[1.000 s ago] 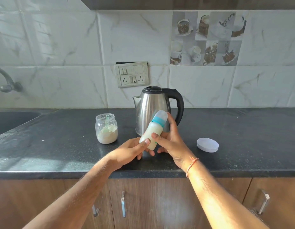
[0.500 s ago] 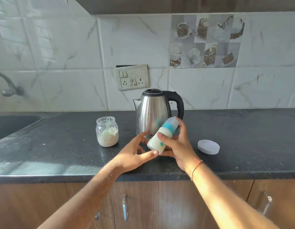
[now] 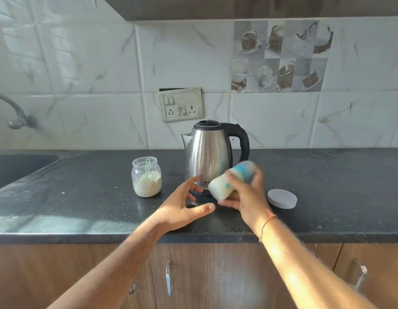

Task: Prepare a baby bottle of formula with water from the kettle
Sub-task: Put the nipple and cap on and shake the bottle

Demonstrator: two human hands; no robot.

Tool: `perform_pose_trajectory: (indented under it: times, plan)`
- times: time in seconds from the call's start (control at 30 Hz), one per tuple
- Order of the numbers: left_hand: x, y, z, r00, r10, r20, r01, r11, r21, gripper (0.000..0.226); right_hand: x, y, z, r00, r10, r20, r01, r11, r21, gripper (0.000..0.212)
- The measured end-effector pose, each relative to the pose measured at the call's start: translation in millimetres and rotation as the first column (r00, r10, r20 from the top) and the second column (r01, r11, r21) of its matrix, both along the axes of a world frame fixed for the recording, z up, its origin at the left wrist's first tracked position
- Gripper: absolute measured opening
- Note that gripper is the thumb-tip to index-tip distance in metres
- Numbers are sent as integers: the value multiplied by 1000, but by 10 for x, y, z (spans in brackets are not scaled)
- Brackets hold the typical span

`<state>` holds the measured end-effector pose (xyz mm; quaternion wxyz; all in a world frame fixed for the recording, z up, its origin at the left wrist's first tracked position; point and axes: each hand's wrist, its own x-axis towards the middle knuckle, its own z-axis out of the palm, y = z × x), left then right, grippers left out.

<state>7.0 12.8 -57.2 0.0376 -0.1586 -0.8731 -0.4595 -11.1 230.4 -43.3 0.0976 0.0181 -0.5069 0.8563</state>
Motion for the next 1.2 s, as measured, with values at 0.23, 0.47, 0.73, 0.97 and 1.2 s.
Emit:
perform_pose_trajectory:
  times: [0.23, 0.47, 0.73, 0.97, 1.2]
  plan:
    - [-19, 0, -6, 1000, 10, -16, -10, 1000, -13, 129, 6, 29, 38, 985, -171, -8, 166, 968, -190, 70]
    - [-4, 13, -6, 999, 33, -37, -33, 999, -15, 122, -56, 38, 24, 964, -264, 42, 262, 905, -336, 76]
    - [2, 11, -7, 999, 22, -27, -22, 1000, -12, 124, -8, 67, 29, 970, -241, 39, 240, 915, -324, 73]
    - [-20, -2, -27, 999, 15, -30, -16, 1000, -8, 121, -19, 55, 10, 949, -316, 21, 306, 898, -315, 76]
    - [-44, -21, -59, 999, 19, -48, -19, 1000, -14, 110, 24, 15, 20, 983, -183, 17, 184, 973, -138, 78]
